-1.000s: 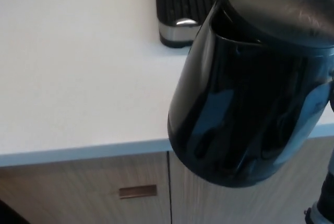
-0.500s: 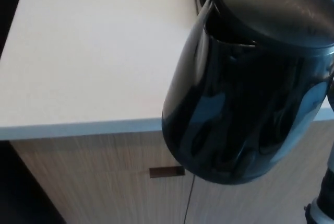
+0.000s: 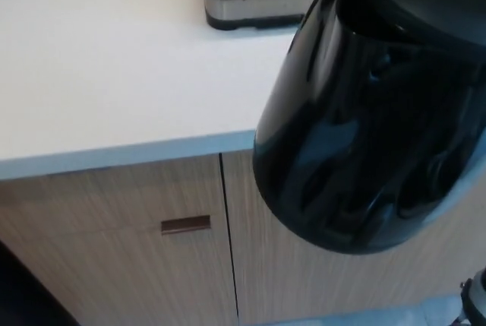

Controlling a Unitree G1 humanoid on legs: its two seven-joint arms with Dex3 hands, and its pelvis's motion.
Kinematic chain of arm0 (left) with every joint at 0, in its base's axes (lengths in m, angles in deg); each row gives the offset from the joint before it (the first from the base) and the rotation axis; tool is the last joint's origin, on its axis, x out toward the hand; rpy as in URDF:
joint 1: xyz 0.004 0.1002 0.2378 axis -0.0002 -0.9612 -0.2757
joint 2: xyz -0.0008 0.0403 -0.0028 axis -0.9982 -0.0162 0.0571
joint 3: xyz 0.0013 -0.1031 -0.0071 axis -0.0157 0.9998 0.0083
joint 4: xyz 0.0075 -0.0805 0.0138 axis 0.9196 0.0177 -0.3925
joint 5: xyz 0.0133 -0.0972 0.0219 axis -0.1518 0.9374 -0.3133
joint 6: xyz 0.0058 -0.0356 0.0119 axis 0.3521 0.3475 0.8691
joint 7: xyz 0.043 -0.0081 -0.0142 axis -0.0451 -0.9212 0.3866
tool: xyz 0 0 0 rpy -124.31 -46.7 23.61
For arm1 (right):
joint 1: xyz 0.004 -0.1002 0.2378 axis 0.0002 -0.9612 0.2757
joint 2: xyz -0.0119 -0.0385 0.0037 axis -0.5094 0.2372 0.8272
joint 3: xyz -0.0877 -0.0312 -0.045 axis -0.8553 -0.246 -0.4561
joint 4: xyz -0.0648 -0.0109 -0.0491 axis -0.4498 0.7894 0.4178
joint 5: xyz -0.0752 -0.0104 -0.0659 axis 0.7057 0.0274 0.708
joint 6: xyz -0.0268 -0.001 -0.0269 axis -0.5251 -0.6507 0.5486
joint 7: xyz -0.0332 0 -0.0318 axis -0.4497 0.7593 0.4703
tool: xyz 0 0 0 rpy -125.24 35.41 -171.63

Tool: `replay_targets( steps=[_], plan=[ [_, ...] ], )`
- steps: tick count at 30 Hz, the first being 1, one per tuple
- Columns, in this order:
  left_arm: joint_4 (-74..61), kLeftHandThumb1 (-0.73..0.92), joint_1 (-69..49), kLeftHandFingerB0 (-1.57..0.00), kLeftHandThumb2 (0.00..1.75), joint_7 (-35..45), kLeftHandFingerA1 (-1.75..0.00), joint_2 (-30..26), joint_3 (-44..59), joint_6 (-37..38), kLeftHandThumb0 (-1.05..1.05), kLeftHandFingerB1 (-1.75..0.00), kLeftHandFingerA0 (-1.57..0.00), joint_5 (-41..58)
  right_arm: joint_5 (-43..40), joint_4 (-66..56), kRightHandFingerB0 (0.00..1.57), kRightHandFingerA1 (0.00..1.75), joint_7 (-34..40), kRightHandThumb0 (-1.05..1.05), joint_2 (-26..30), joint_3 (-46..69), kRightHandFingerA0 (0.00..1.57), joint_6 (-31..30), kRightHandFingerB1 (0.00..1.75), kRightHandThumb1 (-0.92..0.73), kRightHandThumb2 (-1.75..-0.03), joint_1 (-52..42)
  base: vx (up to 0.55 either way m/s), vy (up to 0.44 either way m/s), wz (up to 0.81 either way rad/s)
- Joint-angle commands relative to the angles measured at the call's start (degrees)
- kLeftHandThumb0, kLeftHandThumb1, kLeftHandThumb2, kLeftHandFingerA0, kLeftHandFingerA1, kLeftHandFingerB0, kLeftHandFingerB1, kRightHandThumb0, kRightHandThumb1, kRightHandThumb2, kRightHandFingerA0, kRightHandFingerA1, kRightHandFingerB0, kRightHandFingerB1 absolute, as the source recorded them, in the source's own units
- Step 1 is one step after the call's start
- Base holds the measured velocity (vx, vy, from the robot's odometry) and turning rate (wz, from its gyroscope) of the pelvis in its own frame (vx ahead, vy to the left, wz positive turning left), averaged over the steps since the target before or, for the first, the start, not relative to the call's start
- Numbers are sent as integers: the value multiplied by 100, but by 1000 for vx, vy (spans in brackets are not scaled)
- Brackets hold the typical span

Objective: Pick up a kettle using the right hand on left side of the counter and then walk right towards the kettl base and turn on the kettle

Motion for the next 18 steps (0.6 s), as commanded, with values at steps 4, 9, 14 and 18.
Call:
replay_targets(
  steps=[4, 9, 14, 18],
  plan=[
    [83, 29, 64, -104, 151, 82, -120, -142, 113, 349, 34, -111, -105, 172, -448, -862, 89, 175, -259, -14, -50, -130, 108, -844, 159, -32, -152, -135, -87, 136, 10],
    [160, 26, 122, -106, 156, 81, -118, -159, 86, 470, 31, -110, -109, 113, -585, -1099, 99, 175, -337, -13, -37, -81, 112, -1177, 152, -35, -153, -227, -62, 67, 9],
    [172, 25, 129, -105, 155, 119, -119, -151, 98, 455, 31, -110, -108, 158, -629, -1129, 88, 175, -329, -13, -4, -16, 108, -1361, 160, -33, -151, -198, -26, -52, -1],
    [132, 27, 106, -106, 153, 123, -120, -125, 111, 393, 29, -110, -108, 189, -647, -1142, 87, 175, -365, -13, 75, 46, 108, -1563, 160, -35, -151, -183, -60, -228, 6]
  ],
)
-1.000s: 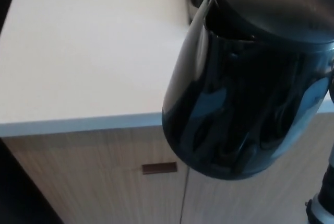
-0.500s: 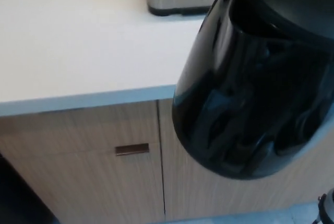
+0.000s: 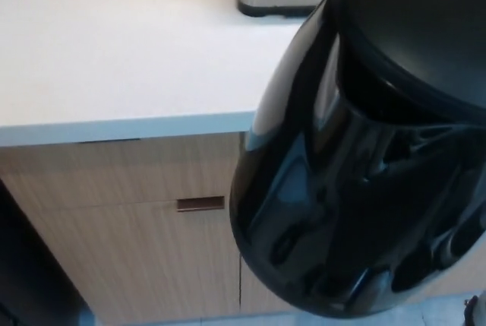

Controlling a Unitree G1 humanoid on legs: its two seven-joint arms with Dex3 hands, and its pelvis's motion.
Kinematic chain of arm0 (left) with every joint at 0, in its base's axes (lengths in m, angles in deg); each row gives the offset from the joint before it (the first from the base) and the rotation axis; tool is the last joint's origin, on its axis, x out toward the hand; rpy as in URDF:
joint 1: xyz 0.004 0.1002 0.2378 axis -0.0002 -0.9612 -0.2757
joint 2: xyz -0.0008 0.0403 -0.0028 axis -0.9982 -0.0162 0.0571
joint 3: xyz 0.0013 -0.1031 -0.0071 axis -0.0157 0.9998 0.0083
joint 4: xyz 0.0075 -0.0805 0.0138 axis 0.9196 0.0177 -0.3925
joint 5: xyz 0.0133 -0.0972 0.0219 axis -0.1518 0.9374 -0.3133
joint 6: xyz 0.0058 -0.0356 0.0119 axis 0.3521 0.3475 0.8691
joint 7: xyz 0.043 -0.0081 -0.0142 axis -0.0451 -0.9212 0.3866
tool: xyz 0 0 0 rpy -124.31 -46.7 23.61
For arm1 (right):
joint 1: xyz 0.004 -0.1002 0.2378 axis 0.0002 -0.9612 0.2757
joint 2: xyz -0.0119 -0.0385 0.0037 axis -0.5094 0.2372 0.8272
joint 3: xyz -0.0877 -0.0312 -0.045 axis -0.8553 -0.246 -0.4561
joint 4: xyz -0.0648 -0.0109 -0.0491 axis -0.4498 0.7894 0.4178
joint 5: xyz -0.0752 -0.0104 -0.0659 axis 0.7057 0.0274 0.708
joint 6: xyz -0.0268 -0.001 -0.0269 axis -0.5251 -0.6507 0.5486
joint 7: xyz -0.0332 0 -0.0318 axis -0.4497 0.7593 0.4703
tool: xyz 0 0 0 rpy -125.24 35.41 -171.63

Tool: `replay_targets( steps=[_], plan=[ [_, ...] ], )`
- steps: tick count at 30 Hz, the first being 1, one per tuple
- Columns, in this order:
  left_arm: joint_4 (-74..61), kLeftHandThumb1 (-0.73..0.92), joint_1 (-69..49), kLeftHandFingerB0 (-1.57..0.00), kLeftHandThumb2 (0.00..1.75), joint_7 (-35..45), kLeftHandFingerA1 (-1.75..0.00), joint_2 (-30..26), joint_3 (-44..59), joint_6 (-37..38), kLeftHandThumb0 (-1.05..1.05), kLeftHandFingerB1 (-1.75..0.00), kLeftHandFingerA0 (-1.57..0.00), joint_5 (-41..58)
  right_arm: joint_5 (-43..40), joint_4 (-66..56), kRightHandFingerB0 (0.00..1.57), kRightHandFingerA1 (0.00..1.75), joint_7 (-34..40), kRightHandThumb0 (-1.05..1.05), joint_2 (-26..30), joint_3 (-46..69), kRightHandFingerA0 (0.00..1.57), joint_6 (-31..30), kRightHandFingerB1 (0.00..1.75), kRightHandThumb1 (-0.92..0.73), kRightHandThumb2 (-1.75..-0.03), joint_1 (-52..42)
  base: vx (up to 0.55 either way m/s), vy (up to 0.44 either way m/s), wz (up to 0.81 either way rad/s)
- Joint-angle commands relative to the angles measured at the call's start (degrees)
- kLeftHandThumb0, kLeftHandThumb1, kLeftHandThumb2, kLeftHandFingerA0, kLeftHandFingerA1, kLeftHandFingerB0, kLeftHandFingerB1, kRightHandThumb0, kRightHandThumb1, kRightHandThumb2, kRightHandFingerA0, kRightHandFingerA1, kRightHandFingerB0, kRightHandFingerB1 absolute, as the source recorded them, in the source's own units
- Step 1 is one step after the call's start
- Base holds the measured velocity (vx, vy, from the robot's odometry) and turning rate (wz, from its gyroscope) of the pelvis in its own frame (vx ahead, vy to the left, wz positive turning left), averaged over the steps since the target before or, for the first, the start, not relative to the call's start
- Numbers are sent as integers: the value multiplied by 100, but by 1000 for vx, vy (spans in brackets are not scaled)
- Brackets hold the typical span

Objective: Pick up a kettle using the right hand on left side of the counter and then walk right towards the kettl base and turn on the kettle

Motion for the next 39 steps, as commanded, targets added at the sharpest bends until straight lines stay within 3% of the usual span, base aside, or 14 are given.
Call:
replay_targets(
  steps=[1, 2, 3, 8, 9, 15, 20, 22, 27, 28, 38, 39],
  plan=[
    [-5, 28, -44, -103, 152, 23, -116, -2, 2, 377, 32, -108, -106, 57, -112, -66, 87, 175, -23, -11, 164, 120, 107, -307, 153, -40, -148, 30, -16, -322, 13],
    [8, 28, -55, -103, 152, -37, -116, -22, -13, 399, 32, -108, -106, -24, -96, -32, 87, 175, -31, -11, 210, 93, 107, -292, 153, -40, -148, 15, -69, -426, 7],
    [20, 47, -52, -105, 130, 11, -110, -18, 1, 356, 34, -106, -107, 45, -81, -4, 87, 175, -67, -10, 279, 33, 107, -180, 153, -39, -150, -48, -79, -409, 6],
    [25, 47, -52, -105, 130, 14, -110, -20, -3, 354, 34, -106, -107, 58, -123, 0, 87, 175, -48, -10, 317, 19, 107, -170, 153, -39, -150, -63, -88, -220, 0],
    [-16, 27, -73, -104, 153, 40, -119, 3, -15, 404, 31, -109, -104, 65, -106, 84, 83, 175, -27, -16, 350, 71, 109, -205, 163, -36, -148, -30, -84, -48, 5],
    [19, 29, -60, -103, 148, 78, -119, 2, 2, 437, 35, -108, -107, 110, -109, 159, 84, 175, -27, -18, 406, 100, 109, -212, 163, -35, -149, -16, -9, 37, 3],
    [49, 26, -63, -104, 154, 68, -119, -13, -2, 477, 35, -109, -105, 87, -131, 229, 85, 175, -33, -18, 440, 135, 111, -107, 163, -33, -153, -32, 20, 112, 5],
    [81, 30, -31, -104, 146, 65, -118, -24, 10, 484, 37, -108, -108, 101, -144, 265, 85, 175, -32, -17, 456, 139, 111, -65, 163, -34, -153, -24, 0, 0, 0],
    [138, 29, 7, -104, 148, 74, -118, -38, 28, 464, 38, -108, -110, 132, -146, 333, 86, 175, 49, -18, 409, 206, 110, -126, 161, -35, -150, 66, 46, -192, 1],
    [126, 26, -2, -105, 154, 70, -120, -31, 27, 461, 32, -110, -107, 135, -135, 337, 87, 175, 59, -18, 412, 195, 110, -130, 162, -35, -151, 70, 19, -296, 7],
    [-72, 26, -32, -104, 151, -29, -119, -10, -11, 323, 31, -110, -106, 81, -179, 449, 88, 175, 54, -18, 458, 175, 111, -15, 162, -35, -152, 176, 68, -324, -3],
    [-15, 40, -4, -109, 133, 30, -114, -16, 6, 382, 34, -108, -110, 126, -182, 457, 88, 175, 43, -19, 480, 173, 110, 0, 162, -33, -152, 186, 18, -140, 1]
  ],
)
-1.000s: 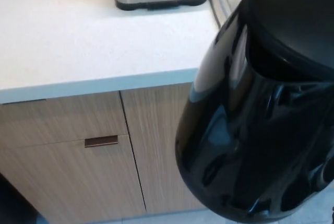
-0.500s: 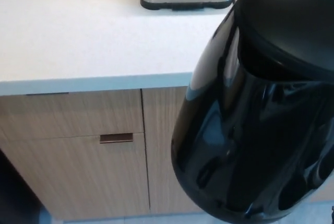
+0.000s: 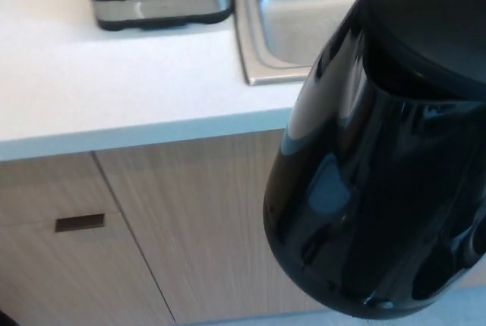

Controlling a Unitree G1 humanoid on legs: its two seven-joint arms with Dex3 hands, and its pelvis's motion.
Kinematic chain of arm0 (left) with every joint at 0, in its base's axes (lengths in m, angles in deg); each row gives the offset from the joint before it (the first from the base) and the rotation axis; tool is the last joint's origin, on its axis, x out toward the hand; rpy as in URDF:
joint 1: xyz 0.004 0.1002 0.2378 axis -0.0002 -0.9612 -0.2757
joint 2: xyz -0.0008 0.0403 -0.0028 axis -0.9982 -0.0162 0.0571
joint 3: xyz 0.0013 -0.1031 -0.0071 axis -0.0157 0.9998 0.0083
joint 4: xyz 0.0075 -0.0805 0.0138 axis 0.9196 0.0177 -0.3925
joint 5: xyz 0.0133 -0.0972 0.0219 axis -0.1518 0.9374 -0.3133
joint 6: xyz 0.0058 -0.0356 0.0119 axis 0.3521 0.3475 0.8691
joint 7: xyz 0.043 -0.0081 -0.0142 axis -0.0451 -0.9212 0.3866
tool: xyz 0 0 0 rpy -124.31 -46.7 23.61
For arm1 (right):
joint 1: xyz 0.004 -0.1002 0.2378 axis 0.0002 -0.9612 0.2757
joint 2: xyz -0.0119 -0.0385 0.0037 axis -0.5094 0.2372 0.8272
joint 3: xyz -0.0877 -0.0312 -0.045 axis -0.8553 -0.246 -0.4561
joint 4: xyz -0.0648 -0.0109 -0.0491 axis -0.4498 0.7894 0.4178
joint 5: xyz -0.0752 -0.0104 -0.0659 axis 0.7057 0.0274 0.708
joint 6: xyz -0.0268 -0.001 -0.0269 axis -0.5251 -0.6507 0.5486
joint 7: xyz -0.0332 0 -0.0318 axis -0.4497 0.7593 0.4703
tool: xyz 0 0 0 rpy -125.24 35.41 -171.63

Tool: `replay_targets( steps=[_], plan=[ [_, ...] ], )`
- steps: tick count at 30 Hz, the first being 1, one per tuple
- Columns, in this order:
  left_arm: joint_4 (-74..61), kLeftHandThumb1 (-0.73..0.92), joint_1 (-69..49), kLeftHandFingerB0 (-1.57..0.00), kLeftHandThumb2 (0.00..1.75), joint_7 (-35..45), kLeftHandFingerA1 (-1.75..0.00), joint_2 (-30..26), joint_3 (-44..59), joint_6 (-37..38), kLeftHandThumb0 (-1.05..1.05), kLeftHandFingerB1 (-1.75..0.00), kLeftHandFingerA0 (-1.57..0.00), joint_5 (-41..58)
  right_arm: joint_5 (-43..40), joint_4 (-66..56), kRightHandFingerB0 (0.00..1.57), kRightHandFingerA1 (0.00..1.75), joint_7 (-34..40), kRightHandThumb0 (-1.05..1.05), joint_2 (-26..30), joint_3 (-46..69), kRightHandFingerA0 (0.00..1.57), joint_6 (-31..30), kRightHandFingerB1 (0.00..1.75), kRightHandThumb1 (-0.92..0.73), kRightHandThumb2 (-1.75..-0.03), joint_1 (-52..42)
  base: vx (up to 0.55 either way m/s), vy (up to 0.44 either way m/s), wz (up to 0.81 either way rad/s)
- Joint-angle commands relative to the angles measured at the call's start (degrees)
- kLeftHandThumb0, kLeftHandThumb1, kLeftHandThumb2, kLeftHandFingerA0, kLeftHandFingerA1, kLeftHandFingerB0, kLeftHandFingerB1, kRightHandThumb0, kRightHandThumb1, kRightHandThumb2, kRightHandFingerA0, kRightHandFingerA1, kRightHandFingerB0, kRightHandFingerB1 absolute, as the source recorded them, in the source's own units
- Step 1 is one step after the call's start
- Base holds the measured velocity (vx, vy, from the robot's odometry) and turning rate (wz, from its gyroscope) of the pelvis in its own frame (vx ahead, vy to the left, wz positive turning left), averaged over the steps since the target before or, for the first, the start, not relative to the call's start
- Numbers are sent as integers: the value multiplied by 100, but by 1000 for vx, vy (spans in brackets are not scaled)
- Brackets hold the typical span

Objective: Pick up a kettle using the right hand on left side of the counter and then walk right towards the kettl base and turn on the kettle

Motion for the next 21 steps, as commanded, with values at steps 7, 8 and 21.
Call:
replay_targets(
  steps=[7, 8, 21],
  plan=[
    [204, 25, 82, -107, 153, 82, -120, -92, 100, 419, 33, -110, -109, 119, -51, 79, 94, 175, 80, -16, 30, 31, 112, 244, 153, -40, -150, 232, 45, 18, 5],
    [205, 25, 78, -107, 153, 98, -120, -89, 101, 433, 33, -110, -109, 121, -44, 90, 94, 175, 76, -16, 45, 23, 112, 265, 153, -40, -150, 221, 150, 131, -13],
    [157, 27, 24, -103, 153, 20, -118, -90, 101, 426, 30, -109, -107, 53, -29, 135, 88, 175, 109, -18, 53, -41, 111, 340, 164, -34, -152, 129, 97, -121, 8]
  ],
)
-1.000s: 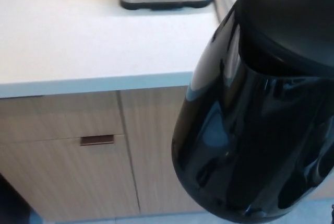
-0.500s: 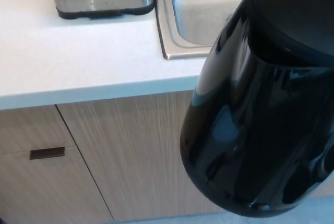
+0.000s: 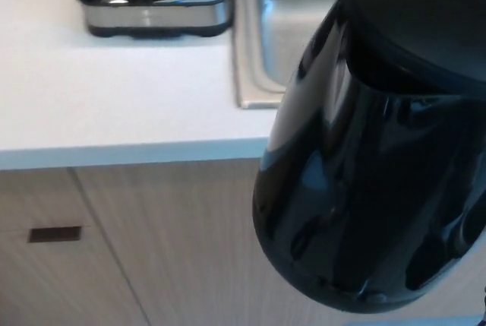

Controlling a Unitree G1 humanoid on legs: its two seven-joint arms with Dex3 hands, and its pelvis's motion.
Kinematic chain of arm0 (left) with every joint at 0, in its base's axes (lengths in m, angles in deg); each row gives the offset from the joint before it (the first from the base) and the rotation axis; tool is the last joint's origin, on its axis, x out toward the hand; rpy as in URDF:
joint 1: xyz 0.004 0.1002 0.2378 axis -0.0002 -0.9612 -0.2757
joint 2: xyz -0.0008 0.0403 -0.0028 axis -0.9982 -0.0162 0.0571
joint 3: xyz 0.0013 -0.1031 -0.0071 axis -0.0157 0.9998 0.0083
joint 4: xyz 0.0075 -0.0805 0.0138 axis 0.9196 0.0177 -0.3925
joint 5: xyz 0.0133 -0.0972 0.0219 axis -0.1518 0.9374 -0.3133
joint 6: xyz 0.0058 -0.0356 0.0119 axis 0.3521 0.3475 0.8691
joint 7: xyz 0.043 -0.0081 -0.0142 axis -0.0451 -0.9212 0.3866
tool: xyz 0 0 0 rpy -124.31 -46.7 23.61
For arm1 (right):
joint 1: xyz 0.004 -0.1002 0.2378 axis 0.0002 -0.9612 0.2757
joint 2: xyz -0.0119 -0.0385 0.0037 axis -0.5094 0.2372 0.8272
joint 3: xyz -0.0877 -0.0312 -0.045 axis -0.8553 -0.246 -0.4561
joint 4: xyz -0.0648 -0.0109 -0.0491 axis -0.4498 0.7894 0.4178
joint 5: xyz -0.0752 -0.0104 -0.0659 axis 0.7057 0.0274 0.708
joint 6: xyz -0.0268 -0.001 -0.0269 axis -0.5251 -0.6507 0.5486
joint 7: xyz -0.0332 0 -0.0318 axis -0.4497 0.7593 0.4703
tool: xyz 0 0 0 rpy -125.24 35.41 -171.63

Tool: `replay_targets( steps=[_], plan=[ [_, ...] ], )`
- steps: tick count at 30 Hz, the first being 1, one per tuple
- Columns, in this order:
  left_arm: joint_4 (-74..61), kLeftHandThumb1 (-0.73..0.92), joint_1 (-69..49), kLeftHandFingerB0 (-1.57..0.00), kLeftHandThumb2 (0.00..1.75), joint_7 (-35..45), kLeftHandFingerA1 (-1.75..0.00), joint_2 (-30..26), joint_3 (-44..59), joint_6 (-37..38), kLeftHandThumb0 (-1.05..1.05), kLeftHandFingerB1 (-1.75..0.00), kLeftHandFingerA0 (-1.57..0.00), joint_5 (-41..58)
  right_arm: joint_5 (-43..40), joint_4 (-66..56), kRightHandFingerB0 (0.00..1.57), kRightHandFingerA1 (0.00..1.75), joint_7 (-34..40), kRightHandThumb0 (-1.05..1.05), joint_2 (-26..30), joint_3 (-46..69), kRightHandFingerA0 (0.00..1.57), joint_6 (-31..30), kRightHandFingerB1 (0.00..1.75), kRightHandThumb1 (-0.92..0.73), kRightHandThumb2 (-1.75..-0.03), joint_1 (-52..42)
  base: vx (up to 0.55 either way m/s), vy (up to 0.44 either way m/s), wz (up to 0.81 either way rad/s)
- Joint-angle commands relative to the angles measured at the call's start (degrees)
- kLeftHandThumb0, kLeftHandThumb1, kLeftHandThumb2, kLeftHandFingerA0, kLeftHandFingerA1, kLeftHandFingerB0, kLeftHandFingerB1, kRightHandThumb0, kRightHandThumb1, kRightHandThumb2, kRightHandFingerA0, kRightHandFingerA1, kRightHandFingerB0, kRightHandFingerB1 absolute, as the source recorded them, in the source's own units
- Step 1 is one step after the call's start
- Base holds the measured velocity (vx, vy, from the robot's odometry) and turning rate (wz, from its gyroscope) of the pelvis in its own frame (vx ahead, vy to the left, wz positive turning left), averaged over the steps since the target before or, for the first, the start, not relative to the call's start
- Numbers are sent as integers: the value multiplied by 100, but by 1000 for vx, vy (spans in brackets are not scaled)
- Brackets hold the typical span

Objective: Pick up a kettle using the right hand on left side of the counter and then walk right towards the kettl base and turn on the kettle

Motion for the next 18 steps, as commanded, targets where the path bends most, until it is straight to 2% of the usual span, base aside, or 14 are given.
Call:
replay_targets(
  steps=[1, 2, 4, 5, 6, 8, 10, 15, 16, 17, 18],
  plan=[
    [86, 26, -26, -104, 154, 11, -119, -17, 25, 379, 31, -109, -108, 45, -4, 14, 89, 175, 71, -17, 51, 55, 111, 314, 164, -34, -152, 18, 94, -238, -73],
    [118, 26, -8, -105, 148, 10, -119, -23, 35, 380, 38, -108, -111, 53, -9, 34, 95, 175, 75, -16, 51, 56, 114, 332, 155, -40, -152, 18, 95, -232, 3],
    [170, 26, 14, -105, 154, 16, -120, -29, 49, 386, 33, -109, -107, 60, -8, 57, 96, 175, 95, -17, 47, 65, 114, 332, 155, -40, -151, 33, 91, -214, -11],
    [185, 26, 21, -105, 154, 24, -120, -30, 55, 389, 33, -109, -107, 66, -8, 59, 96, 175, 104, -17, 44, 67, 114, 328, 155, -40, -151, 38, 42, -216, -4],
    [198, 27, 15, -105, 149, 15, -118, -36, 45, 433, 38, -108, -110, 30, 0, 58, 90, 175, 109, -18, 54, 64, 112, 319, 162, -35, -151, 41, 21, -208, -3],
    [213, 27, 17, -105, 149, 13, -118, -39, 44, 458, 38, -108, -110, 14, 2, 58, 90, 175, 113, -18, 59, 62, 112, 317, 162, -35, -151, 42, 41, -160, 3],
    [228, 25, 43, -106, 155, -84, -118, -48, 37, 438, 33, -108, -108, -52, -35, 54, 88, 175, 127, -17, 38, 147, 111, 256, 161, -37, -148, 106, 38, -114, 4],
    [263, 25, -2, -104, 154, -18, -117, -56, 44, 519, 32, -108, -110, -32, -73, 44, 87, 175, 63, -18, 54, 154, 110, 299, 161, -37, -148, 52, 15, -8, 2],
    [269, 25, 0, -104, 154, -18, -117, -58, 44, 521, 32, -108, -110, -32, -72, 44, 87, 175, 62, -18, 53, 155, 110, 299, 161, -37, -148, 52, 48, 78, 73],
    [130, 41, -36, -106, 129, -48, -112, -15, 29, 425, 30, -107, -112, -19, -64, 84, 93, 175, 69, -15, 62, 153, 113, 346, 152, -41, -148, 104, 0, 0, 0],
    [70, 41, -53, -106, 129, -61, -112, 2, 21, 386, 30, -107, -112, -13, -61, 101, 93, 175, 72, -15, 66, 152, 113, 365, 152, -41, -148, 127, 0, 0, 0]
  ],
)
